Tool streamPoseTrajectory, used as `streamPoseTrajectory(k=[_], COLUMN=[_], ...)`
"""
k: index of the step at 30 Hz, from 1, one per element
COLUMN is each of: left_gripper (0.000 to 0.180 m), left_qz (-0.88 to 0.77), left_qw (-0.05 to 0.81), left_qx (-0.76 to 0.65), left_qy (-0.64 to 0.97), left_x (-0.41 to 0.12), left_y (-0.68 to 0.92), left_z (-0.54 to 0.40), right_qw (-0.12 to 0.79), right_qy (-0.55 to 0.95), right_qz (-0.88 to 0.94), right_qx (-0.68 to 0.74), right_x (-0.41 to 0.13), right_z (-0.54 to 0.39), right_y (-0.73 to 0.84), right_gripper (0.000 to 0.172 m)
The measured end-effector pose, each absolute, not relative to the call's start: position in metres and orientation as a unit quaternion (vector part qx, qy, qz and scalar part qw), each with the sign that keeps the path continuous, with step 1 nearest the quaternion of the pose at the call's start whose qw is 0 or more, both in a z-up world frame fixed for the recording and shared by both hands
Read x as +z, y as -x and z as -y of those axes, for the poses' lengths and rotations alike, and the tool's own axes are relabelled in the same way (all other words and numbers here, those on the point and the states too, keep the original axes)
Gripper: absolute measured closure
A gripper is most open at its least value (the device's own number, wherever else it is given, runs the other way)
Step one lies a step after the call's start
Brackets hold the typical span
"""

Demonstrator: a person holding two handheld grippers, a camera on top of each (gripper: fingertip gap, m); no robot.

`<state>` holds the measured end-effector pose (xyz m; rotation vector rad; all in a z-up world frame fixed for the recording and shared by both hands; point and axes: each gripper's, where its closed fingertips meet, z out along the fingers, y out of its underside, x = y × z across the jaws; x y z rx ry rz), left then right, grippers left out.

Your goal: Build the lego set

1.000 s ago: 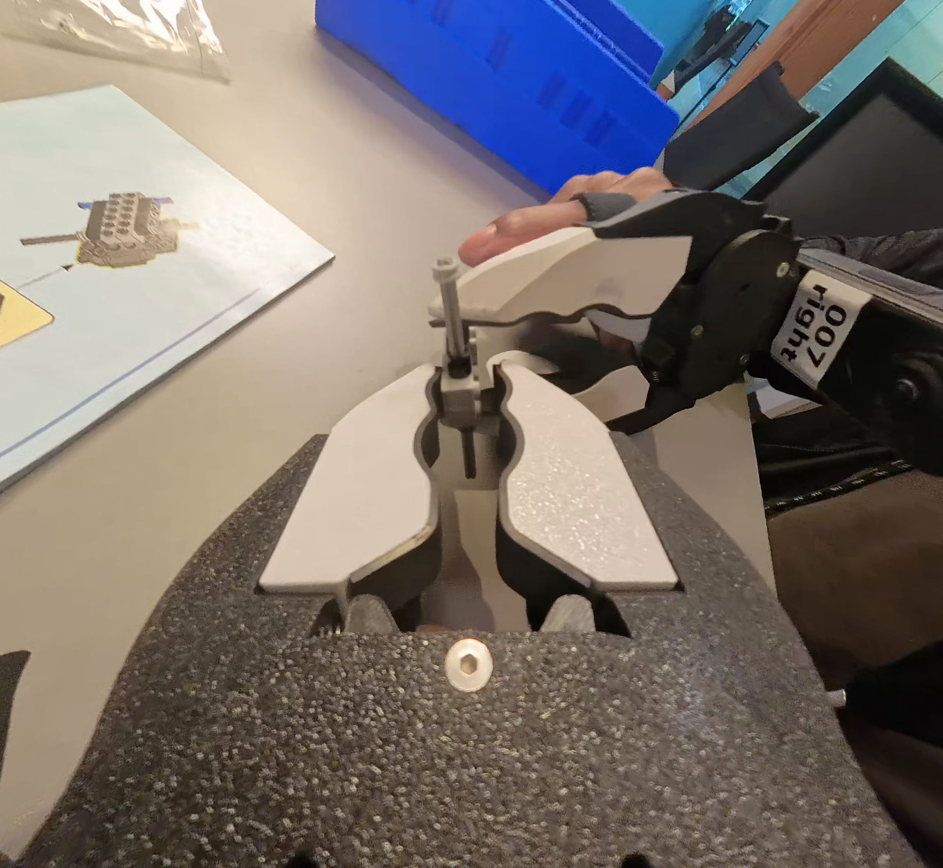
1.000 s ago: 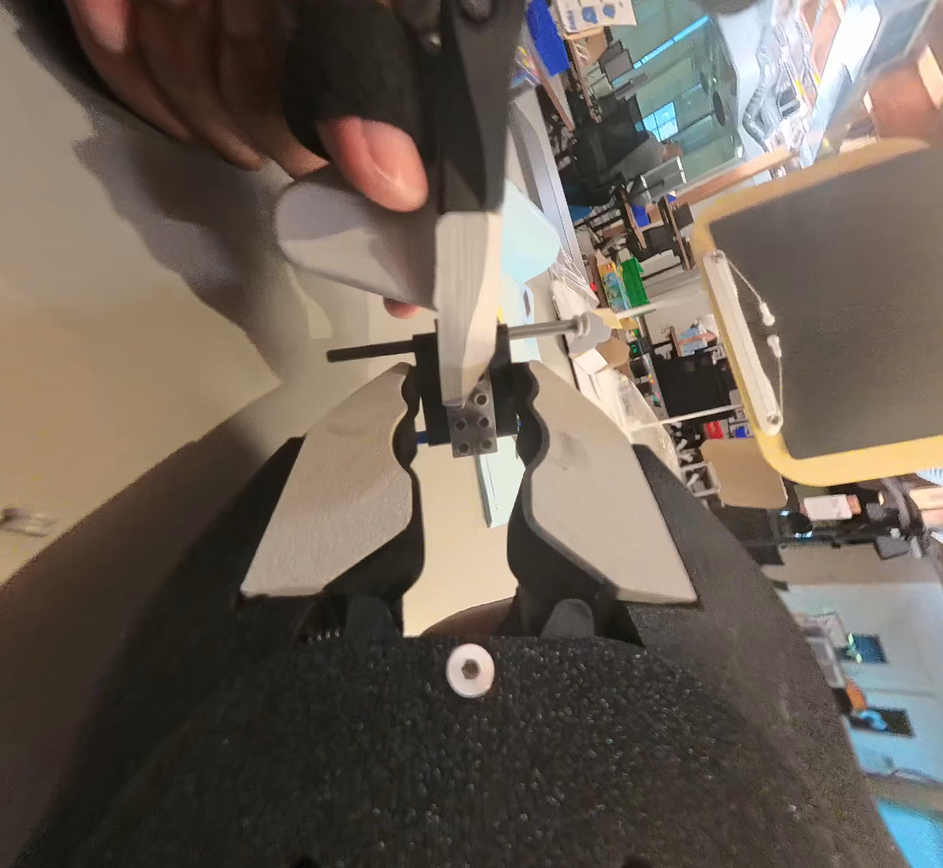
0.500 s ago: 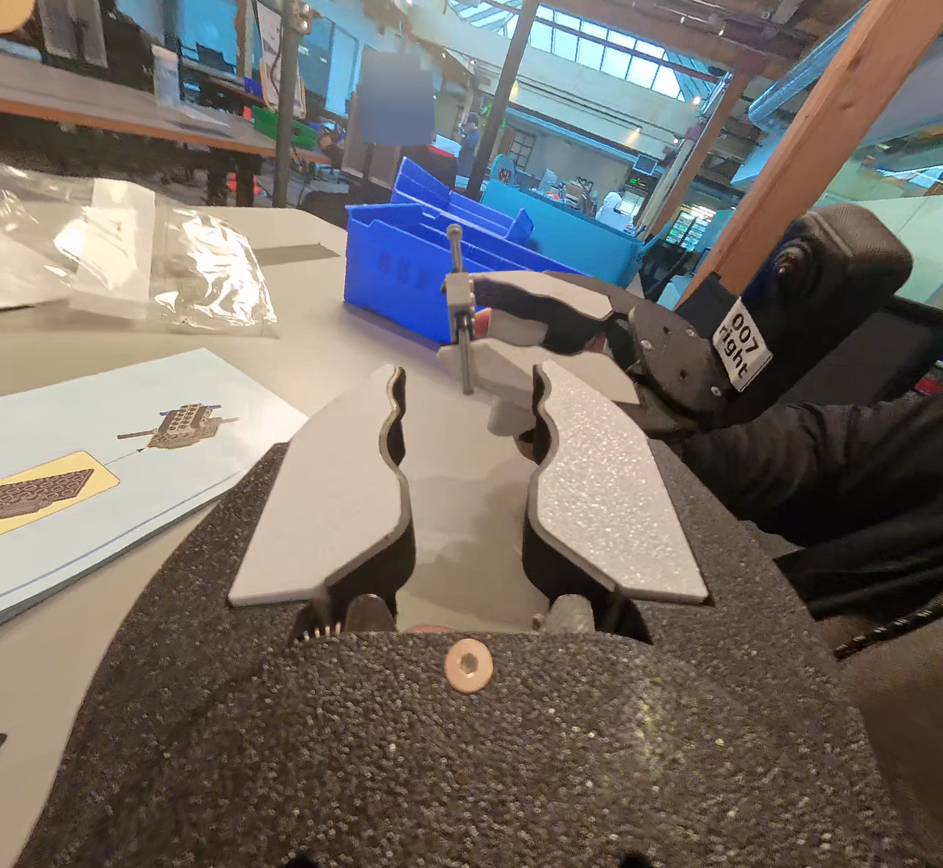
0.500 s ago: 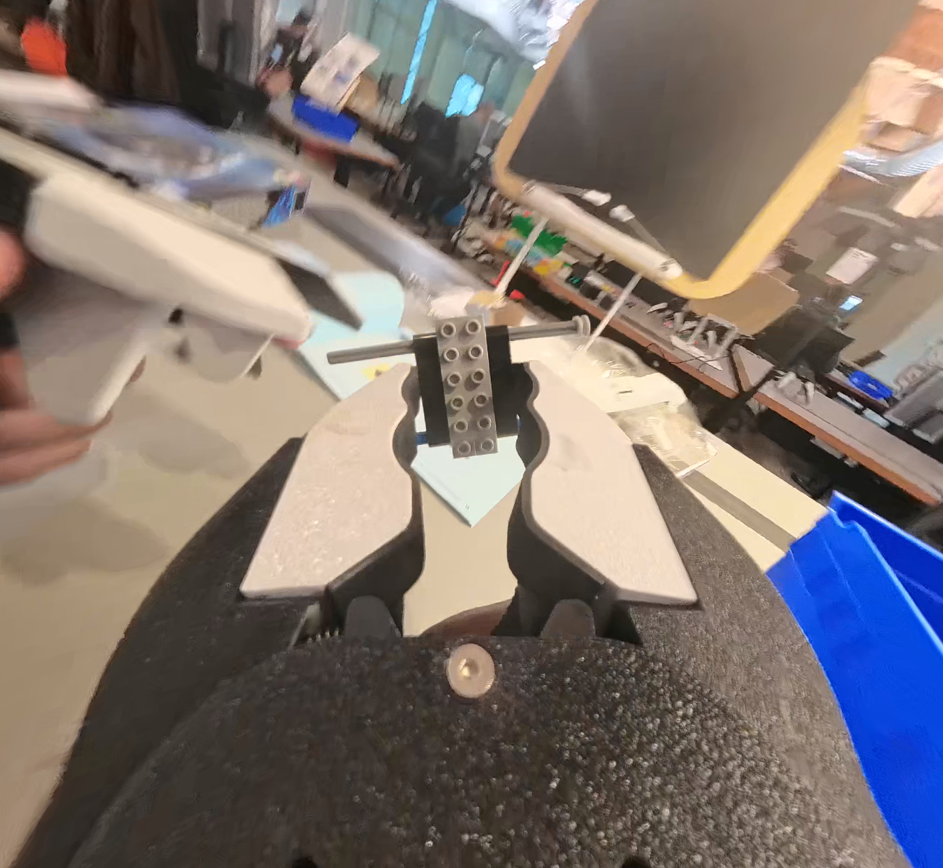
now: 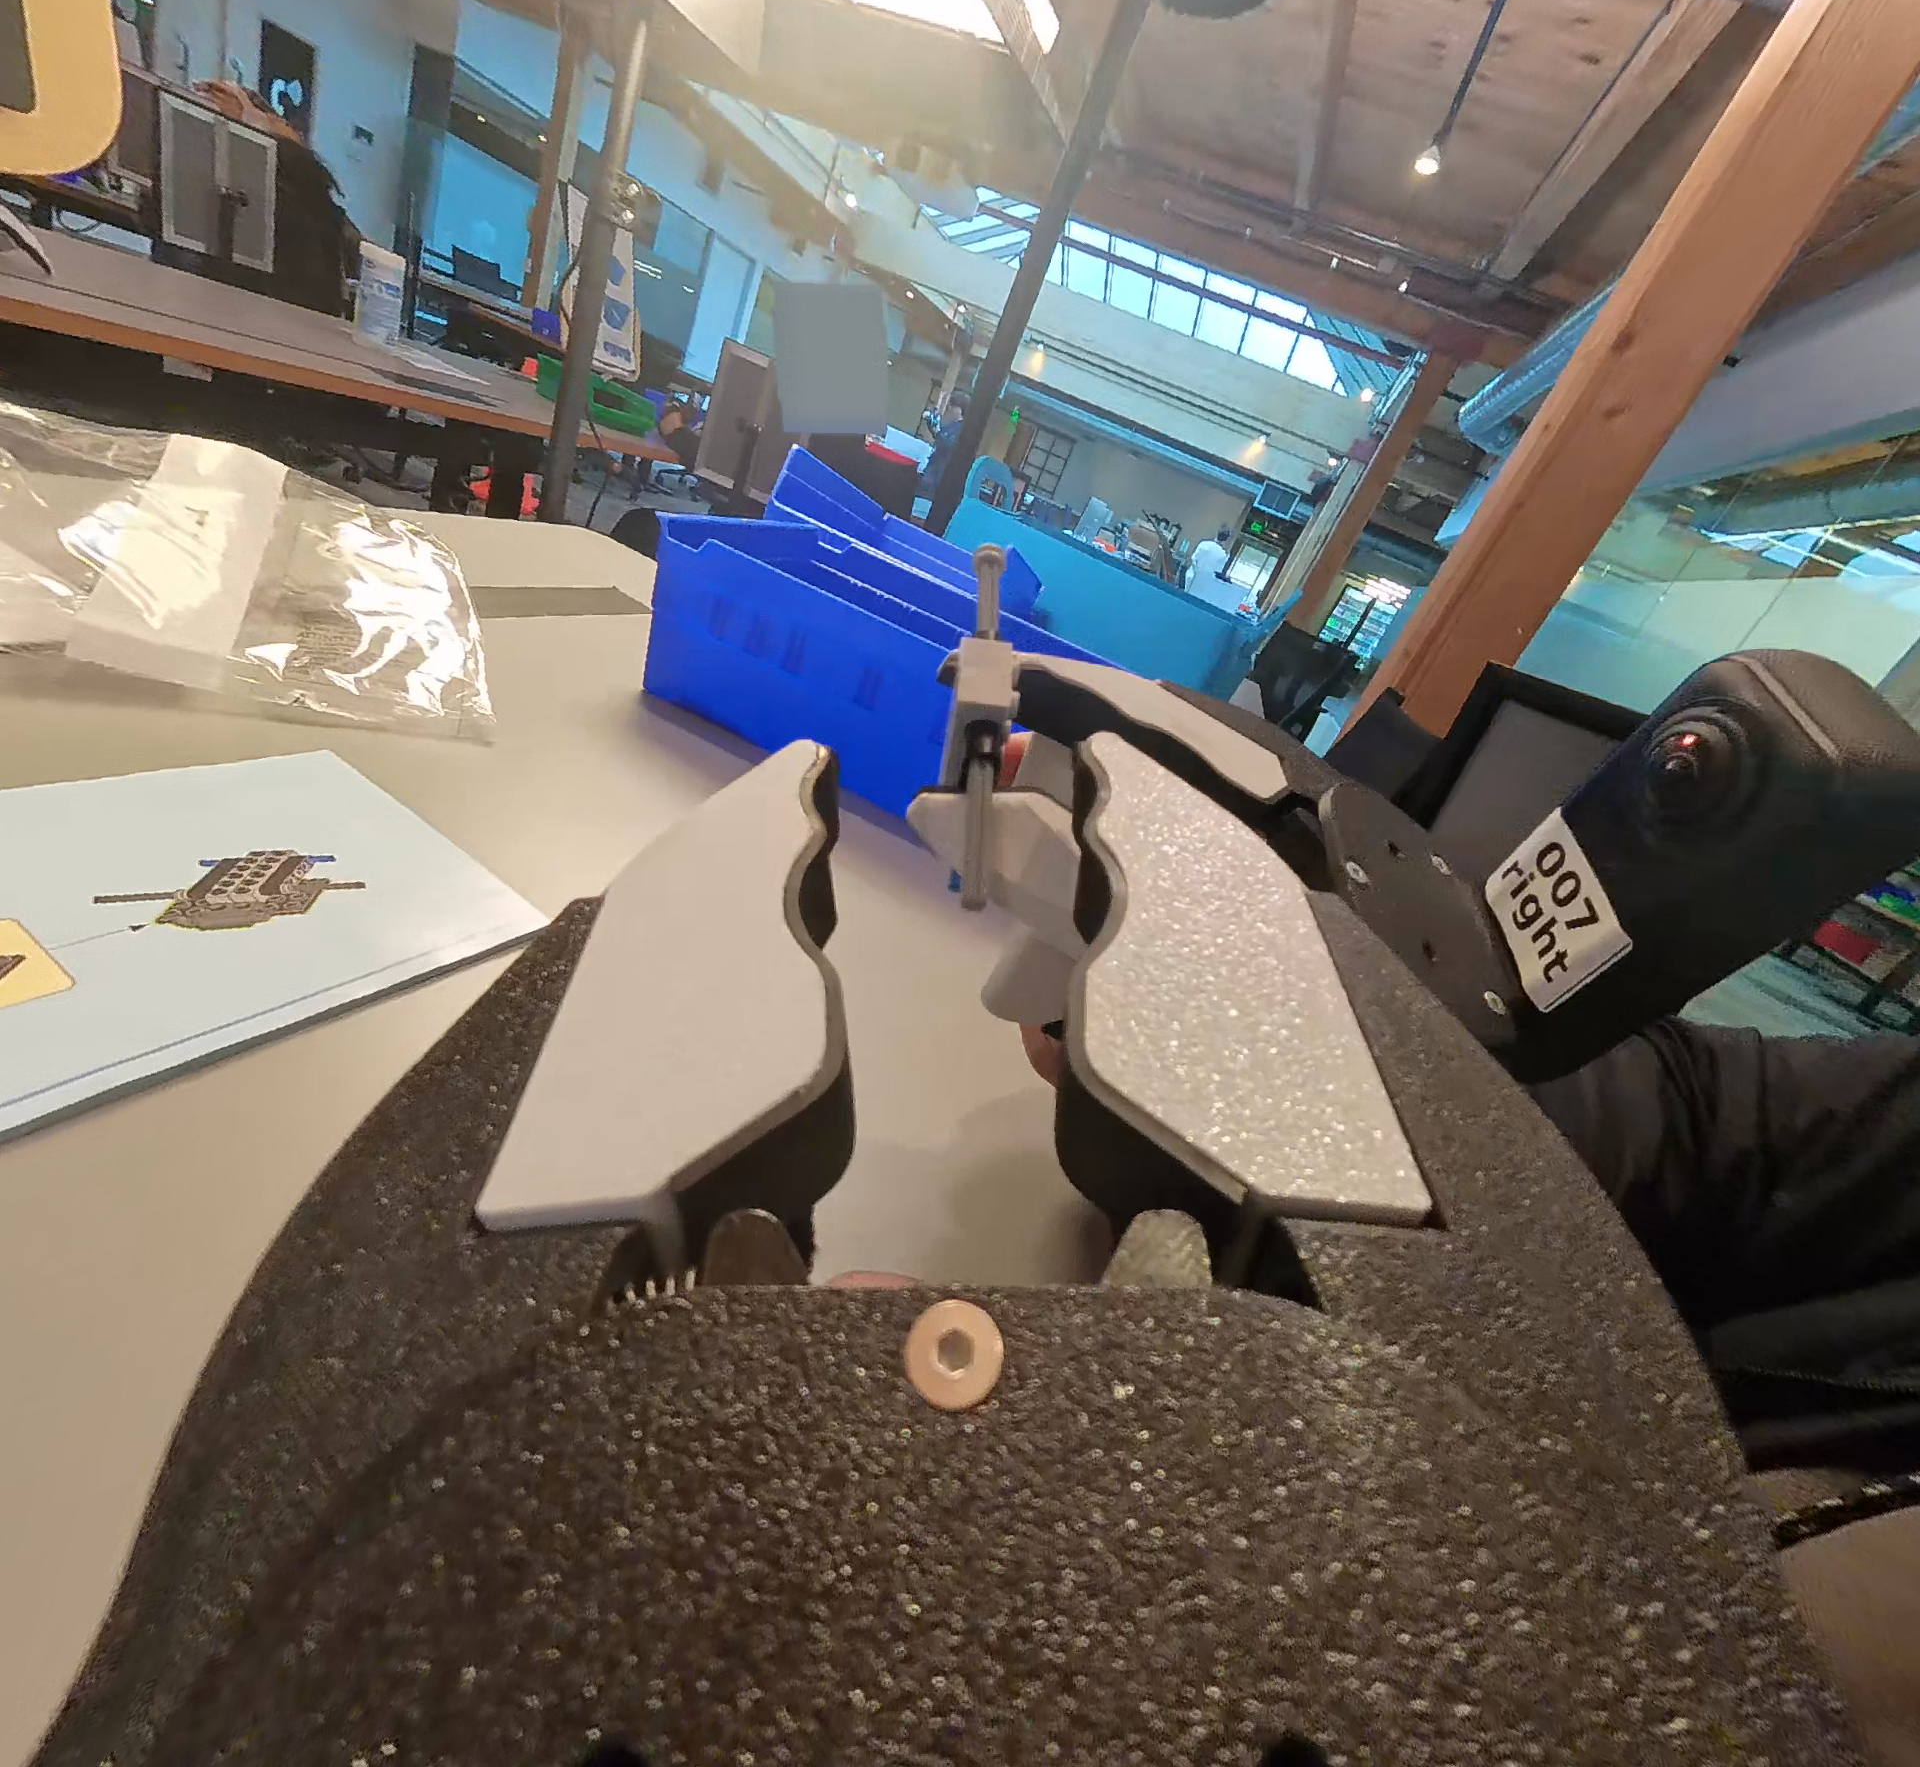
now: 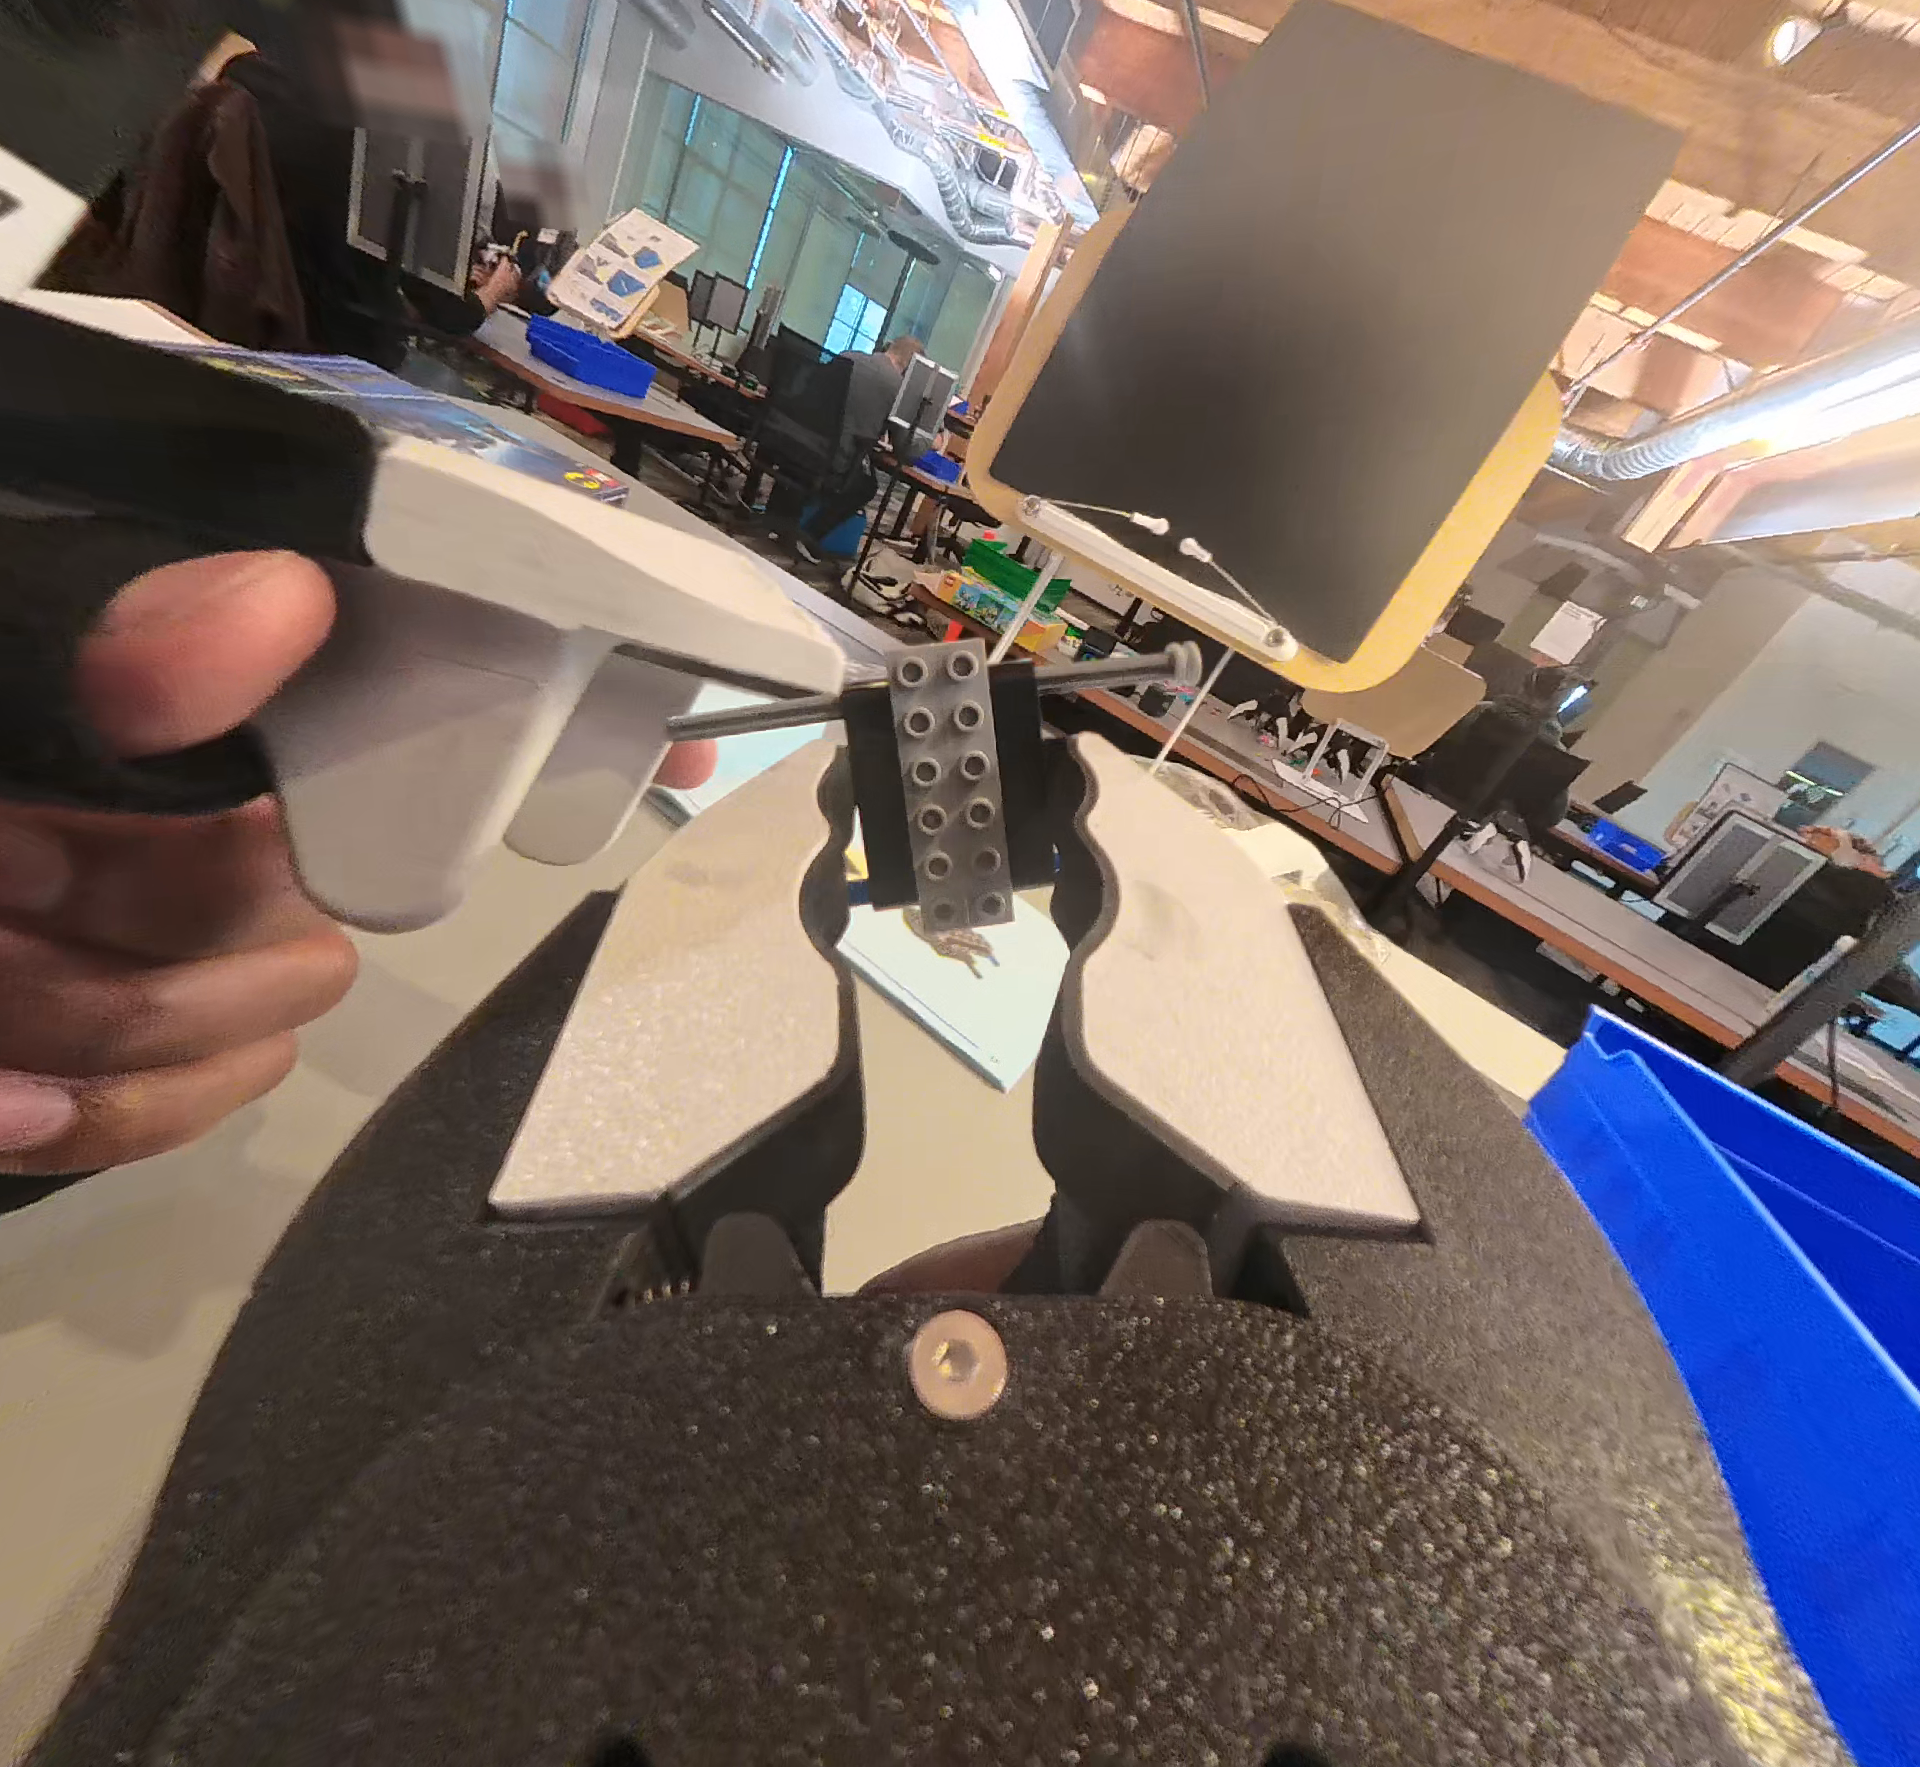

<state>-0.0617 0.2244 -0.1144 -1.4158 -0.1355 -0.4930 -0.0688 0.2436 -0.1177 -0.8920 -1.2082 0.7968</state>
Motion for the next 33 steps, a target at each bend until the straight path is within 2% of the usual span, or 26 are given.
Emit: streamPoseTrajectory(k=[5,8,10,13,15,18,22,28,33], left_gripper=[0.140,0.161,0.168,0.169,0.169,0.169,0.169,0.169,0.169], left_qz=[0.053,0.046,0.039,0.038,0.057,0.044,0.014,-0.003,-0.085], left_qw=[0.711,0.709,0.719,0.727,0.720,0.705,0.709,0.731,0.699], left_qx=[-0.207,-0.191,-0.187,-0.183,-0.201,-0.228,-0.212,-0.161,-0.199], left_qy=[0.670,0.677,0.668,0.661,0.661,0.670,0.672,0.663,0.681], left_x=[-0.122,-0.122,-0.117,-0.117,-0.123,-0.136,-0.129,-0.106,-0.112], left_y=[0.072,0.087,0.100,0.123,0.134,0.124,0.105,0.081,0.064], left_z=[-0.234,-0.235,-0.235,-0.234,-0.234,-0.233,-0.224,-0.189,-0.179], right_qw=[0.645,0.649,0.646,0.642,0.623,0.601,0.593,0.629,0.580], right_qy=[0.399,0.386,0.378,0.361,0.369,0.359,0.323,0.301,0.308], right_qz=[0.552,0.561,0.570,0.577,0.586,0.599,0.586,0.573,0.588], right_qx=[0.347,0.339,0.341,0.352,0.364,0.389,0.447,0.430,0.473], right_x=[-0.126,-0.122,-0.122,-0.127,-0.136,-0.145,-0.124,-0.119,-0.121], right_z=[-0.238,-0.236,-0.235,-0.233,-0.234,-0.236,-0.238,-0.251,-0.242], right_y=[0.084,0.100,0.115,0.138,0.142,0.125,0.087,0.026,0.017], right_gripper=[0.136,0.136,0.136,0.134,0.123,0.118,0.122,0.132,0.134])
